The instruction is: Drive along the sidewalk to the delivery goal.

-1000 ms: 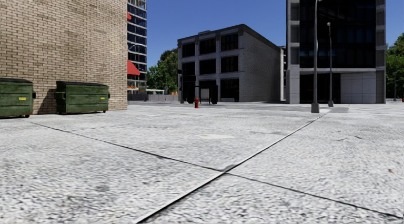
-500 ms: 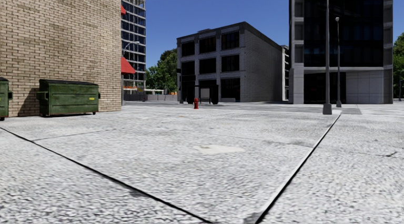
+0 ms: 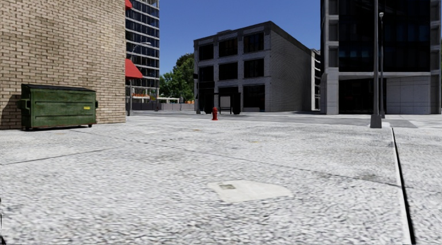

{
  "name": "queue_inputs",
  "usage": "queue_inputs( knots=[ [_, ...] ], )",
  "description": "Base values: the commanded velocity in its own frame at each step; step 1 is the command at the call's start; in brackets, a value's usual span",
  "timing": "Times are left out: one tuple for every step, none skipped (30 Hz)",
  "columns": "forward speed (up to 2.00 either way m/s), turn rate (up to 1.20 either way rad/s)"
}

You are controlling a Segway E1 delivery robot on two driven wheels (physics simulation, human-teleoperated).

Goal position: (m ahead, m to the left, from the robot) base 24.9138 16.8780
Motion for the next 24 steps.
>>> queue_inputs(
  knots=[
    [2.00,0.00],
    [2.00,0.00],
    [2.00,0.00],
    [2.00,0.00],
    [2.00,0.00],
    [2.00,0.00],
    [2.00,0.00],
    [2.00,0.00],
    [2.00,0.00],
    [2.00,0.00],
    [2.00,0.00],
    [2.00,0.00],
    [2.00,0.00],
    [2.00,0.00],
    [2.00,0.00],
    [2.00,0.00],
    [2.00,0.00],
    [2.00,0.00],
    [2.00,0.00],
    [2.00,0.00],
    [2.00,0.00],
    [2.00,0.00],
    [2.00,0.00],
    [2.00,0.00]
  ],
)
